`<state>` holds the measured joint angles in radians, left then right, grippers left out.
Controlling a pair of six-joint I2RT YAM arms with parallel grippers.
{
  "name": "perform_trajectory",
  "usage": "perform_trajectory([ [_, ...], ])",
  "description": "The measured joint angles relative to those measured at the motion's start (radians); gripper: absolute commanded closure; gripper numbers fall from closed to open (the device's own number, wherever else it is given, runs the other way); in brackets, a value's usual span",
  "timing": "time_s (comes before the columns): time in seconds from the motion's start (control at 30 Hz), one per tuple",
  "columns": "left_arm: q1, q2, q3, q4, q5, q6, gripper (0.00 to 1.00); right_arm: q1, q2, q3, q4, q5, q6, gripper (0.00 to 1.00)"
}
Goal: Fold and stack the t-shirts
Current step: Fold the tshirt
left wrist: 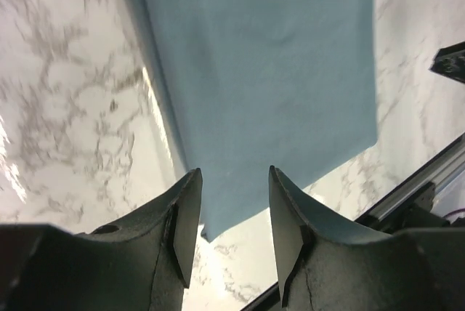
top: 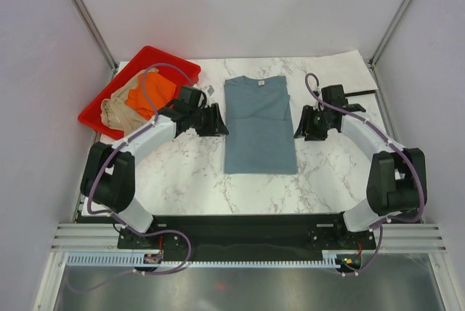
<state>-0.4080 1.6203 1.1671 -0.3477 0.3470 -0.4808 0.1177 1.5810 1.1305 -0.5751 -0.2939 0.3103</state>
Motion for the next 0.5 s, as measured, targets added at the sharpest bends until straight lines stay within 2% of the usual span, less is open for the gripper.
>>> perform_trajectory([
  [0.23,-0.042,-0.018,-0.270,0.033,0.036,-0.050,0.54,0.011,-0.122,-0.206,-0.024,0.038,0.125,0.48],
  [0.43,-0.066,-0.008,-0.310,0.103,0.053,-0.084,0.57,0.043,-0.156,-0.299,0.012,0.037,0.200,0.48],
  [0.5,-0.079,0.004,-0.310,0.129,0.053,-0.090,0.68,0.054,-0.146,-0.312,0.025,0.037,0.207,0.49],
])
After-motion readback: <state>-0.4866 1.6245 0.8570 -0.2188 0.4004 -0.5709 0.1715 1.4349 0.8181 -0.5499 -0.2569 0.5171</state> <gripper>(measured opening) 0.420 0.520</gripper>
